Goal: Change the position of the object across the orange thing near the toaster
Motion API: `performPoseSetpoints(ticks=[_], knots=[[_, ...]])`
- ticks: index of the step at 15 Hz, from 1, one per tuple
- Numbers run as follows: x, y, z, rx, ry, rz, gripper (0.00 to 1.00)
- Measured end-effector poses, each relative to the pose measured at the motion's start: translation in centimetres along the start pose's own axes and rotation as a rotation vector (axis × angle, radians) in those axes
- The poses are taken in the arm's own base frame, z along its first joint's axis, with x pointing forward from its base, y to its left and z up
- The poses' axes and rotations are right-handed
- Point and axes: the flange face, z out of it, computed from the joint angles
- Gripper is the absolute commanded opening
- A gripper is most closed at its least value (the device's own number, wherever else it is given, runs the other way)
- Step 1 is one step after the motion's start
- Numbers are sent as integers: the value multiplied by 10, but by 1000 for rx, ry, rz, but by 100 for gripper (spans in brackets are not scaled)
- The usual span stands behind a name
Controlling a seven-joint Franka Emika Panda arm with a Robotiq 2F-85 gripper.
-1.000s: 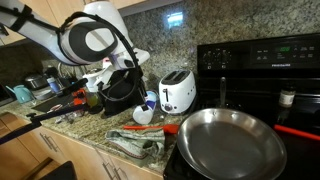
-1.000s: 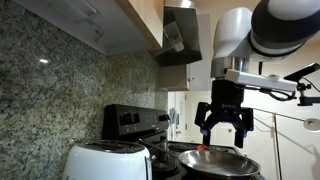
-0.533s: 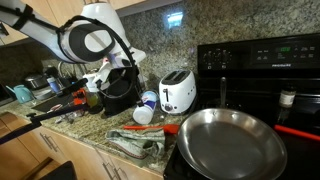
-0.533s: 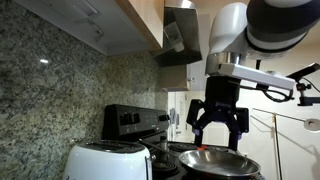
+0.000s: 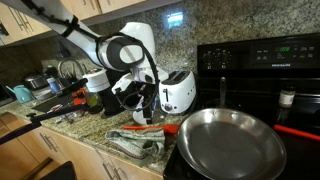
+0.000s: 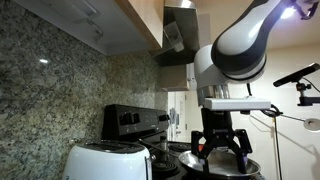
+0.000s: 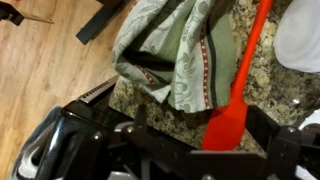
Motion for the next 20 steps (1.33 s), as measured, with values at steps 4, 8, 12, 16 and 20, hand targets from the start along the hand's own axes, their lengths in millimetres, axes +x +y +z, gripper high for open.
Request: performPoseSetpoints(ticks=[4,8,12,16,20], knots=[[20,15,23,-28,-224,-4,100],[15,31,35,-46,-328,-79,100],[-1,29,49,-39,-261,-147,100],[-22,21,63,2,-56,-255,100],[-45,18,75,37,114,-378,100]])
